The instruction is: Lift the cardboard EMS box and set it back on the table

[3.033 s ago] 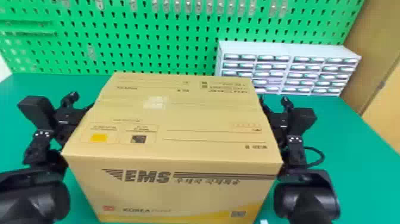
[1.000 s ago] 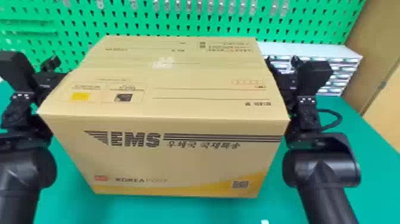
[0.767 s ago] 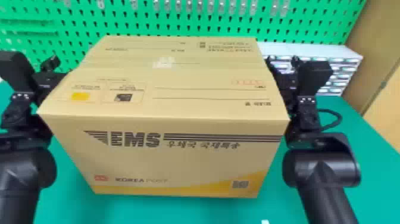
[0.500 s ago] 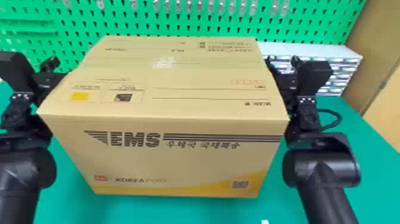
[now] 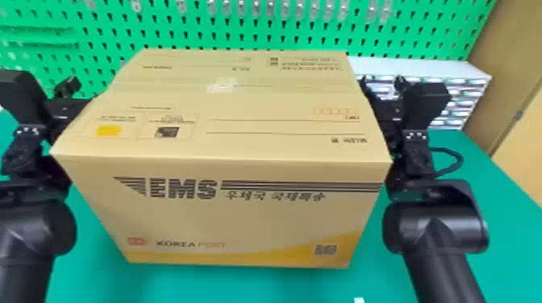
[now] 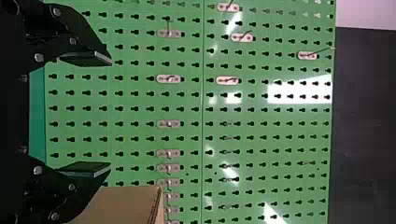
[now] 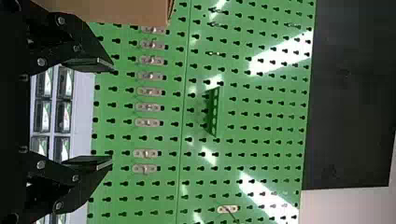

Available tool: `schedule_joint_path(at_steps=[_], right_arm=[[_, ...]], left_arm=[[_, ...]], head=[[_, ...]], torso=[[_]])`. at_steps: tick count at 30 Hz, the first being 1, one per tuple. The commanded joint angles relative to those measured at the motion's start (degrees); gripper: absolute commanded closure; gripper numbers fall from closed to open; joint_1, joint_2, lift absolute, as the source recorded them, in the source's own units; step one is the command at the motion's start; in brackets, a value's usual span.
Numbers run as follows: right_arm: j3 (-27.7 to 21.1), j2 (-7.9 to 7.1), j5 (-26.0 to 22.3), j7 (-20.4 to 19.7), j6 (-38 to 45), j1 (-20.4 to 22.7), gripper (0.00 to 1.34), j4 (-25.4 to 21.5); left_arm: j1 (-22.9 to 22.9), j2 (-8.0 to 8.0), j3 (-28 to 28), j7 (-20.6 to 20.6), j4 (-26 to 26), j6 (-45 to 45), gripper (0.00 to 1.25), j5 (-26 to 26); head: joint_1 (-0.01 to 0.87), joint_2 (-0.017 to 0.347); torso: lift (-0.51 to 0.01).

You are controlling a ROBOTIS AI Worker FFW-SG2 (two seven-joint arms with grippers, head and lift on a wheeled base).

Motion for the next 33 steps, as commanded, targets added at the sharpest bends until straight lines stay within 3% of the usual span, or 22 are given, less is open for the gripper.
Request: schedule_joint_path(at_steps=[1,19,33], right_arm=[[0.0,0.05,0.0,0.1,0.1,0.0,0.55,0.0],[-0.8,0.05,-0.2,0.1,1.5,0.7,0.55,0.1],[-1.9,-0.18,-0.9,0.1,2.2,4.1,0.55,3.3]], left_arm=[[0.0,-0.02,0.0,0.0,0.0,0.0,0.45,0.0],[0.7,-0.02,-0.4,0.1,0.2,0.0,0.45,-0.1],[3.6,-0.02,-2.5,0.2,4.4,0.0,0.45,0.9]], head=[[0.678,-0.014],[0.678,-0.014],[0.678,-0.014]], torso=[[-0.094],[-0.094],[-0.094]])
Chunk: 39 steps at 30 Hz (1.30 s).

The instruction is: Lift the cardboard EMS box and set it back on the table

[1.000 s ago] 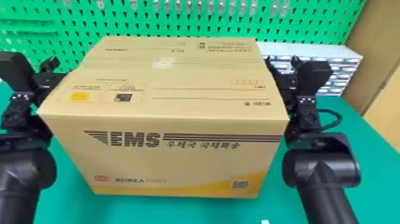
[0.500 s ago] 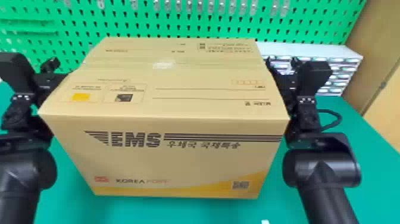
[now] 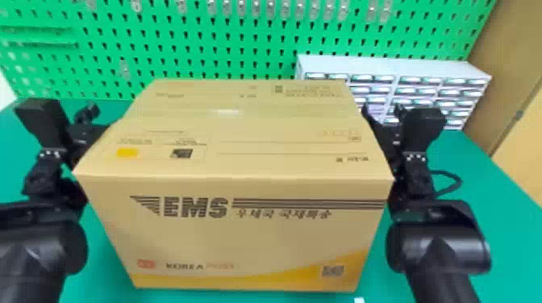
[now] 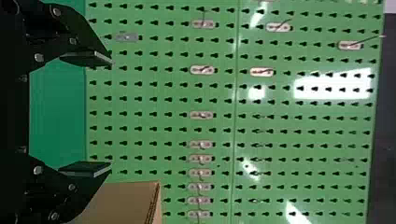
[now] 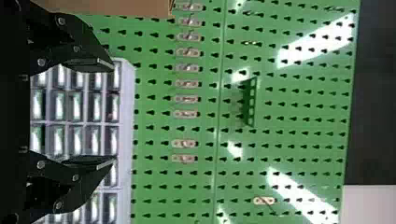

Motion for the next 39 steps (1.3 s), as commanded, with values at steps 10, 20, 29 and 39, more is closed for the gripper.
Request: schedule_joint_path(at_steps=[10,20,29,39], right_arm=[[0.6,-0.69,-0.9,0.0,0.3,1.7,0.55,3.6],[0.8,-1.22,-1.1,0.0,0.1,3.0,0.55,4.8],[0.7,-1.40,-2.1,0.0,-0.7,3.7,0.55,5.2],[-2.9,-4.12,-2.6,0.1,-1.5,4.7,0.55,4.0]], left_arm=[[1.7,-0.01,-2.3,0.0,3.3,0.0,0.45,1.1],[2.1,-0.01,-2.8,-0.1,8.0,-5.4,0.45,4.0],[2.2,0.08,-2.5,-0.1,8.9,-7.6,0.45,4.8],[1.9,0.08,4.2,-2.1,8.1,-7.7,0.45,1.6]], head=[[0.678,-0.014],[0.678,-0.014],[0.678,-0.014],[0.678,-0.014]], torso=[[-0.094],[-0.094],[-0.094],[-0.094]])
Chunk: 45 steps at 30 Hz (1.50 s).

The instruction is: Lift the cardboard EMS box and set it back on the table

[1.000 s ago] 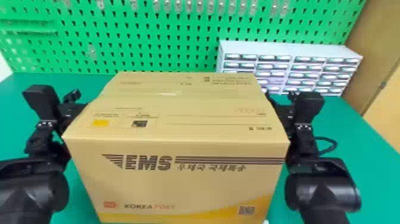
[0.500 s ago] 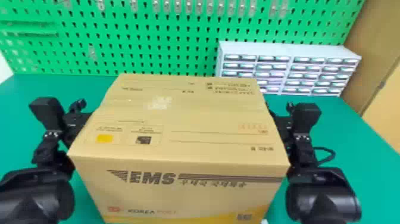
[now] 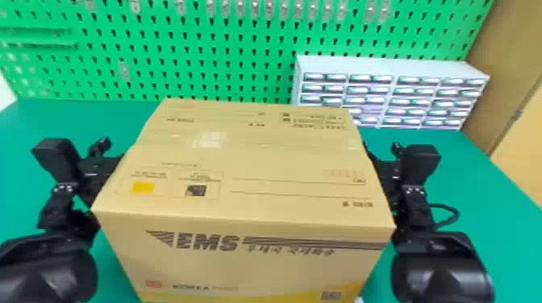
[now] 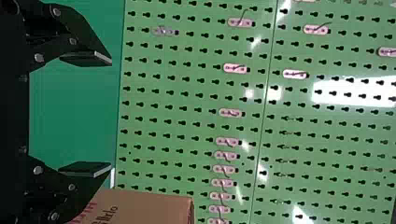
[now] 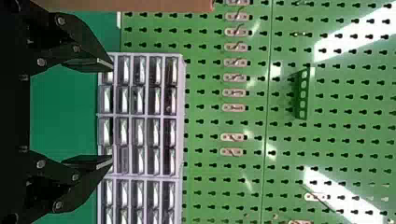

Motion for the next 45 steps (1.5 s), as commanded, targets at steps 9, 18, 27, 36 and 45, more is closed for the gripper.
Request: schedule_joint_path(at_steps=[9,18,27,36,45], right_arm=[[-7.8,-2.87,-0.5,0.0,-0.1,2.6,0.55,-4.3],[-12.0,-2.70,-0.2,0.0,-0.1,4.9,0.55,-7.1],[-12.1,-2.52,0.0,0.0,0.0,4.6,0.55,-7.5],[-12.3,-2.61,0.0,0.0,-0.1,4.4,0.55,-7.8],[-12.2,-2.61,0.2,0.0,0.0,4.2,0.55,-7.8]], left_arm=[[1.1,0.04,7.9,-0.7,-3.4,0.0,0.45,-2.2],[2.1,0.04,10.2,-1.4,-4.8,0.0,0.45,-2.8],[2.0,0.04,10.3,-1.4,-4.8,0.0,0.45,-2.8],[2.1,0.04,10.3,-1.4,-4.9,-0.2,0.45,-2.7],[2.1,0.04,10.6,-1.4,-4.9,-0.8,0.45,-1.9]], head=[[0.678,-0.014],[0.678,-0.014],[0.678,-0.014],[0.678,-0.014],[0.678,-0.014]], torso=[[-0.094],[-0.094],[-0.094],[-0.094],[-0.094]])
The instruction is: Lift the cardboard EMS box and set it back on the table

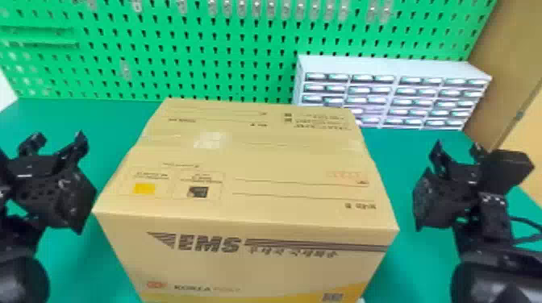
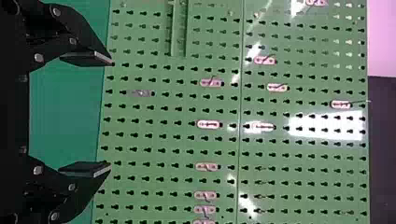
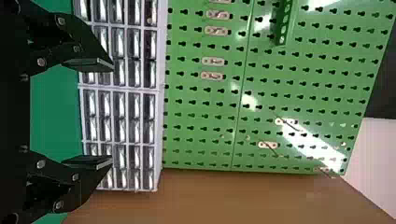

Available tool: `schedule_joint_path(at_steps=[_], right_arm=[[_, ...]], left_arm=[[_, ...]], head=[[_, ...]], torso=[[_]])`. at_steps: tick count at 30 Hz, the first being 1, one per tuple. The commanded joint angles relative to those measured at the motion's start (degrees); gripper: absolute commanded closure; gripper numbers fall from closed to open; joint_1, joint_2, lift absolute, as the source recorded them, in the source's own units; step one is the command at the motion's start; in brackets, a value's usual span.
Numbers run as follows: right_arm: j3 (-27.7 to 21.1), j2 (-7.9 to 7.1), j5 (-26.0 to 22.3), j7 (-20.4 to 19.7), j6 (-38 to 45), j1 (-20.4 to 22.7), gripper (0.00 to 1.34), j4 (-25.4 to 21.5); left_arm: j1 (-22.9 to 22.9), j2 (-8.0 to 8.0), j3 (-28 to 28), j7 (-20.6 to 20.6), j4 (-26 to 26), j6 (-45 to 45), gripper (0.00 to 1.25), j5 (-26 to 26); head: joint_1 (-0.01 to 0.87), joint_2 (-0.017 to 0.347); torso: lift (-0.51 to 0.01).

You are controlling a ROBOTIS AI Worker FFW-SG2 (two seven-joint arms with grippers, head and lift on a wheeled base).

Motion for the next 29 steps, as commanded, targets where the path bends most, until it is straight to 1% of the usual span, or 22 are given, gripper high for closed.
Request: schedule_joint_path(at_steps=[1,9,29], right_arm=[[0.1,-0.05,0.2,0.0,0.0,0.0,0.55,0.0],[0.0,-0.23,0.6,0.0,0.2,-0.2,0.55,-0.4],[0.2,-0.14,0.8,0.0,0.2,-0.2,0.55,-0.5]], left_arm=[[0.1,0.00,0.2,0.0,0.0,-0.2,0.45,0.2],[0.0,0.00,0.3,0.0,-0.3,-0.2,0.45,0.2],[0.0,0.00,0.5,0.0,-0.9,-0.2,0.45,0.2]], head=[[0.678,-0.014],[0.678,-0.014],[0.678,-0.014]], torso=[[-0.094],[-0.094],[-0.094]])
